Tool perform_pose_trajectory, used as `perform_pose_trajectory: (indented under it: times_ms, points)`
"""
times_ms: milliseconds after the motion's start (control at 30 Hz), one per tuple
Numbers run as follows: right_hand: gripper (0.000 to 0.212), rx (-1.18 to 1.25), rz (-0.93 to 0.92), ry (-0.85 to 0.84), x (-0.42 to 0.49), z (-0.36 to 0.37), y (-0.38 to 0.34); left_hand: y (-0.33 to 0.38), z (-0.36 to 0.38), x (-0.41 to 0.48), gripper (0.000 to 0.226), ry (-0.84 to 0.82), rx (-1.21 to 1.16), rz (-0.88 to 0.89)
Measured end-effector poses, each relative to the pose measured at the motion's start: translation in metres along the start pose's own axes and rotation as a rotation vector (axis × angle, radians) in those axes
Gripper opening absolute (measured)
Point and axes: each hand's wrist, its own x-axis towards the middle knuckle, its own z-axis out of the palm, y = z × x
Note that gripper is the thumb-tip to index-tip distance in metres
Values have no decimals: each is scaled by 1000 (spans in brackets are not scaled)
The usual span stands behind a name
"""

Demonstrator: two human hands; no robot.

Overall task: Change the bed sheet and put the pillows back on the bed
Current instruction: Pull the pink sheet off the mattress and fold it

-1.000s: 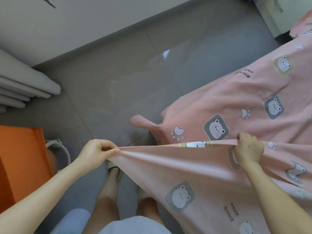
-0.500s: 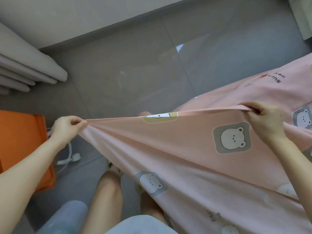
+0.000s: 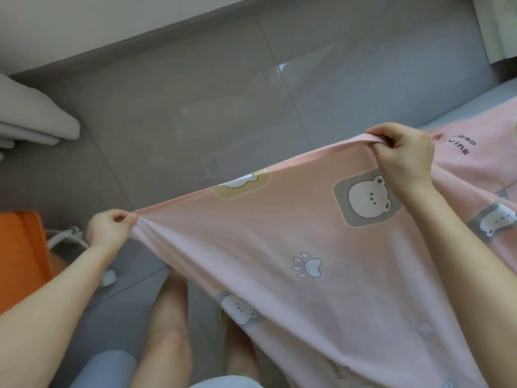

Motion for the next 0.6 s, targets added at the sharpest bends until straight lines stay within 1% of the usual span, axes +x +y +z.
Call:
perform_pose_trajectory:
  times_ms: [100,200,300,367,500,600]
  points:
    - [20,-94,37,-53,19,25,-8,-4,2,9,20,-18,-47,-76]
    - [19,-252,91,-189,28,53,-4,-11,12,17,20,-84,54,-132]
    - [20,-301,127,-274,35,76,-5,-7,26,28,18,-140,112,-151]
    - [21,-314,158,-257,44,82,-7,1,36,38,17,-119,118,-164]
    - [26,-340,176,-125,68,73,-13,22,45,65,19,48,110,-150]
    - [27,-347,171,-85,81,75,-23,31,46,89,20,72,128,-99]
